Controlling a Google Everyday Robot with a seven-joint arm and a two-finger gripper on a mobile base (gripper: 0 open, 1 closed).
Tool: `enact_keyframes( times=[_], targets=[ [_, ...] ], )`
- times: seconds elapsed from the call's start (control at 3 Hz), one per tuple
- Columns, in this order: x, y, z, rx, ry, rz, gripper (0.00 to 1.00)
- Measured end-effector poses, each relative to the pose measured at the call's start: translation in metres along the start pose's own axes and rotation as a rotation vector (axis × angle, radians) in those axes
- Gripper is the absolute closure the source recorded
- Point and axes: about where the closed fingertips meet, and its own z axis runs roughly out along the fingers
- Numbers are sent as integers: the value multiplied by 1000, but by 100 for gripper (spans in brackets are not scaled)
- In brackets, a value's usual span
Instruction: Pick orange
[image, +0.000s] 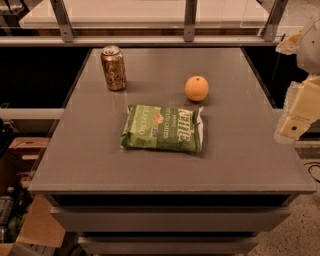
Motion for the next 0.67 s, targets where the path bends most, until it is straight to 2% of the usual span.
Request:
enact_keyframes(
  times=[0.33, 0.67],
  targets=[
    [0, 0, 0, 3, 0, -1, 0],
    [-12, -8, 12, 25, -13, -81, 0]
  ],
)
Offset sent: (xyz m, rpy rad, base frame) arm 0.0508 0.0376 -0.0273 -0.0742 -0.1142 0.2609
